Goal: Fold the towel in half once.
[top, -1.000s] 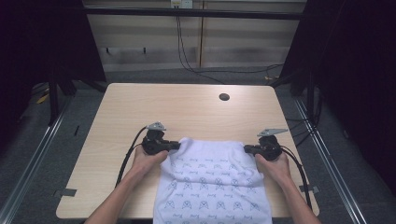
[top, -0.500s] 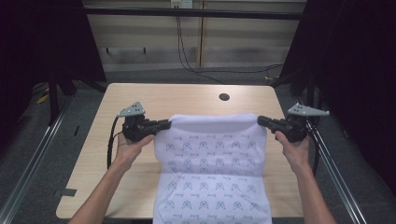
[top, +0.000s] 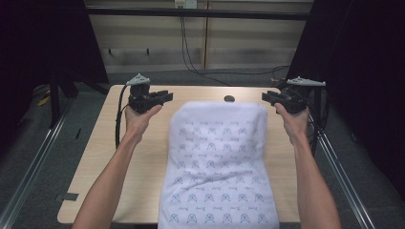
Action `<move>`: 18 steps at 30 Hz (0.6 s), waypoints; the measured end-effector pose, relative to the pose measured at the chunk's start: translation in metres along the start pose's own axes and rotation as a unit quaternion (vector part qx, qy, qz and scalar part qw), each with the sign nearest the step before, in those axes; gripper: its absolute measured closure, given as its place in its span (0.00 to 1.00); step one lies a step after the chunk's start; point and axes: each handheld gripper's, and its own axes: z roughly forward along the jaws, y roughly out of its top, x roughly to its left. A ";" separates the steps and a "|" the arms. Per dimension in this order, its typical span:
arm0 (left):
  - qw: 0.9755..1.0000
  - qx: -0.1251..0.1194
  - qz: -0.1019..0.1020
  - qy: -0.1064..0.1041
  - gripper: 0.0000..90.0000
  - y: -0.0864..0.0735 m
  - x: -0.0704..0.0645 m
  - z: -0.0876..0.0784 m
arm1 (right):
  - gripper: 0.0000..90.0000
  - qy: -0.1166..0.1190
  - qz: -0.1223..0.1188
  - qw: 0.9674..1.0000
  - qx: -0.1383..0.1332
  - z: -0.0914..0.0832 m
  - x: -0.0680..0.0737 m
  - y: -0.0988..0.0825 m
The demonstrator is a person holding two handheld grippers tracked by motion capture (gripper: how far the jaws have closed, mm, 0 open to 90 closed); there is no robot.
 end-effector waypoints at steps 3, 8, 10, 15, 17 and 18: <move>1.000 0.017 0.006 -0.009 0.75 -0.016 -0.001 0.000 | 0.71 0.005 -0.011 1.000 0.019 0.000 -0.001 -0.013; 0.999 0.037 0.012 -0.029 0.75 -0.037 -0.009 -0.001 | 0.70 0.026 -0.029 0.998 0.050 -0.006 0.007 -0.033; 0.998 0.042 0.015 -0.041 0.76 -0.047 -0.013 -0.003 | 0.70 0.039 -0.033 0.997 0.056 -0.010 0.013 -0.043; 0.995 0.073 0.025 -0.068 0.81 -0.075 -0.026 -0.010 | 0.72 0.077 -0.035 0.993 0.076 -0.019 0.025 -0.079; 0.992 0.099 0.021 -0.076 0.80 -0.094 -0.030 -0.012 | 0.77 0.093 -0.033 0.992 0.085 -0.021 0.029 -0.094; 0.990 0.115 0.029 -0.075 0.80 -0.104 -0.033 -0.014 | 0.79 0.105 -0.035 0.989 0.096 -0.020 0.031 -0.101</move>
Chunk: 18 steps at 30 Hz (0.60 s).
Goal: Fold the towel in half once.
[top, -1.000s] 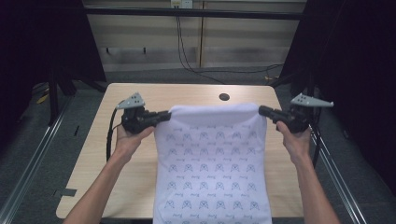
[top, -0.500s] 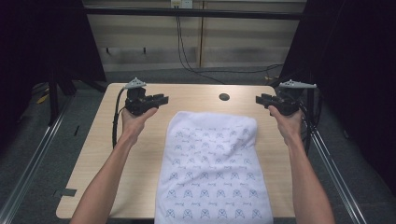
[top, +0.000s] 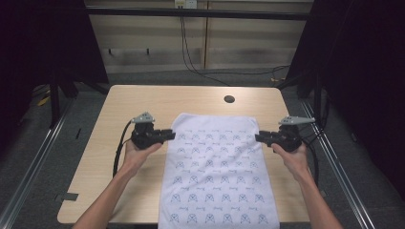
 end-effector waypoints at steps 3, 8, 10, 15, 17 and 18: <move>0.999 0.035 0.003 -0.010 0.79 -0.020 -0.006 0.001 | 0.82 0.010 -0.017 0.999 0.046 0.006 0.008 -0.020; 0.999 0.040 -0.004 -0.024 0.73 -0.026 -0.015 0.001 | 0.78 0.018 -0.015 0.997 0.073 0.018 0.012 -0.042; 0.998 0.061 0.002 -0.019 0.72 -0.032 -0.016 0.009 | 0.74 0.014 -0.010 0.996 0.084 0.023 0.014 -0.047; 0.997 0.076 0.011 -0.016 0.61 -0.037 -0.015 0.017 | 0.71 0.000 -0.027 0.995 0.096 0.029 0.021 -0.055; 0.998 0.068 0.007 -0.007 0.57 -0.034 -0.015 0.018 | 0.88 -0.002 -0.038 0.995 0.097 0.028 0.024 -0.057; 0.998 0.067 0.003 -0.004 0.55 -0.034 -0.014 0.019 | 0.94 -0.003 -0.047 0.994 0.100 0.027 0.024 -0.057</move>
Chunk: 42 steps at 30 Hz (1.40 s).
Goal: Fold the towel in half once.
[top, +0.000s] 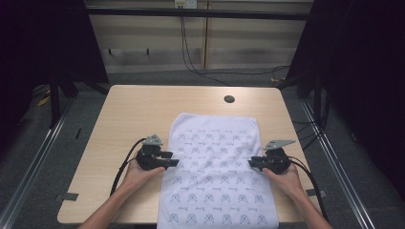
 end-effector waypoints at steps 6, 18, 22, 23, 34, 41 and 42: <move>0.999 0.005 0.025 0.027 0.77 0.003 -0.001 0.012 | 0.97 0.010 0.013 1.000 0.004 -0.004 0.006 -0.004; 0.998 0.030 0.049 0.013 0.97 -0.014 -0.024 -0.004 | 0.92 0.028 0.013 0.999 0.011 -0.021 0.029 -0.023; 0.998 0.042 0.048 0.002 0.97 -0.021 -0.030 -0.012 | 0.87 0.033 0.010 0.999 0.014 -0.026 0.040 -0.028; 0.998 0.046 0.048 0.000 0.97 -0.022 -0.031 -0.014 | 0.86 0.032 0.011 0.999 0.016 -0.027 0.043 -0.029; 0.995 0.078 0.050 -0.045 0.97 -0.049 -0.061 -0.041 | 0.89 0.064 -0.016 0.997 0.050 -0.043 0.081 -0.045; 0.999 0.020 0.027 -0.027 0.90 -0.035 -0.040 -0.055 | 0.80 0.053 0.002 0.999 0.001 -0.050 0.061 -0.031; 0.999 0.011 0.024 -0.018 0.89 -0.029 -0.033 -0.054 | 0.79 0.045 0.010 0.999 -0.011 -0.050 0.051 -0.024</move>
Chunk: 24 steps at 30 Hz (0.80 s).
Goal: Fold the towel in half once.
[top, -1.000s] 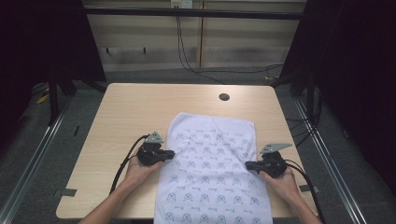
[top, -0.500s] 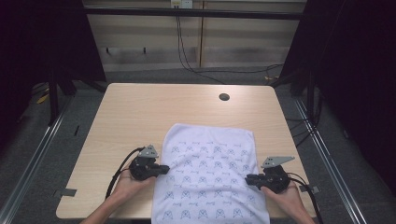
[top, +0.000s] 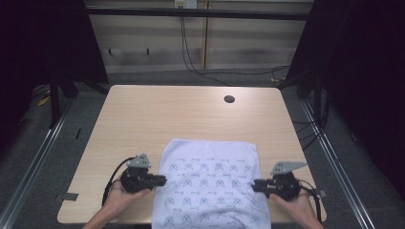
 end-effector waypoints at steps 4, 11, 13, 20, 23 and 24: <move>0.999 -0.029 -0.038 0.024 0.84 0.017 0.032 0.008 | 0.75 -0.041 0.014 0.999 -0.011 0.014 -0.041 0.026; 0.997 -0.032 -0.059 0.047 0.78 0.037 0.061 0.027 | 0.66 -0.080 0.041 0.996 -0.013 0.056 -0.095 0.053; 0.996 -0.031 -0.063 0.060 0.77 0.040 0.067 0.033 | 0.64 -0.092 0.036 0.995 -0.013 0.062 -0.097 0.056; 0.995 -0.017 -0.068 0.069 0.70 0.045 0.075 0.052 | 0.62 -0.091 0.023 0.996 -0.011 0.071 -0.095 0.055; 0.994 -0.013 -0.073 0.078 0.68 0.043 0.080 0.054 | 0.65 -0.091 0.015 0.996 -0.009 0.071 -0.090 0.054; 0.994 -0.015 -0.075 0.078 0.67 0.042 0.081 0.054 | 0.70 -0.095 0.011 0.995 -0.004 0.071 -0.089 0.054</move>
